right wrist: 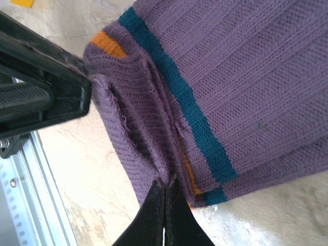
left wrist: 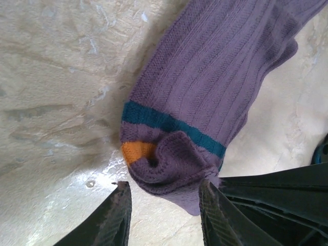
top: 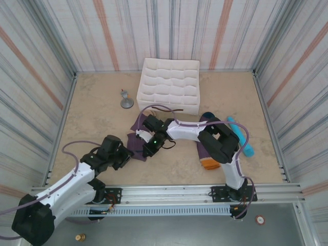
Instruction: Roll the socks
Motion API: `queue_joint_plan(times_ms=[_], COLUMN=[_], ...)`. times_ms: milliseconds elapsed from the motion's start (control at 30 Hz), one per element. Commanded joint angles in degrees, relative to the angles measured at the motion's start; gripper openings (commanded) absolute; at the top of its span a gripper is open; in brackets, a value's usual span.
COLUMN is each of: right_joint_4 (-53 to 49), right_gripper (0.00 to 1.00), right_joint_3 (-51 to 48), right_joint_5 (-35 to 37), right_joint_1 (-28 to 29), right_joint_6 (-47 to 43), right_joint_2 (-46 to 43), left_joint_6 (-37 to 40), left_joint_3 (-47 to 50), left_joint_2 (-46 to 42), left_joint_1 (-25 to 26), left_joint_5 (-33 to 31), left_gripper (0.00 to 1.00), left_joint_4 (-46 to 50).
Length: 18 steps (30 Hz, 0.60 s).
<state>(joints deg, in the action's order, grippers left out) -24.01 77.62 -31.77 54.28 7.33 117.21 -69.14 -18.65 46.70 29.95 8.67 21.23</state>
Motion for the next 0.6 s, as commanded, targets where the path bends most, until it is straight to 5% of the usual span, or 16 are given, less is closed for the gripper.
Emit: queue_joint_plan(times_ms=[0,567], right_joint_4=[-2.11,-1.34], right_gripper=[0.0,0.05], right_joint_3=[2.17,3.48], right_joint_5=[-1.28,-3.11], right_joint_1=[-0.56,-1.99], right_joint_6=[1.62,2.76], right_joint_2=[1.44,2.42], left_joint_6=[1.07,0.7], left_joint_3=[1.23,2.56], left_joint_2=[1.34,6.8], left_joint_1=[-0.43,-0.43], left_joint_5=[-1.86,-2.96], left_gripper=[0.38,0.32], left_joint_4=[-2.06,-5.82])
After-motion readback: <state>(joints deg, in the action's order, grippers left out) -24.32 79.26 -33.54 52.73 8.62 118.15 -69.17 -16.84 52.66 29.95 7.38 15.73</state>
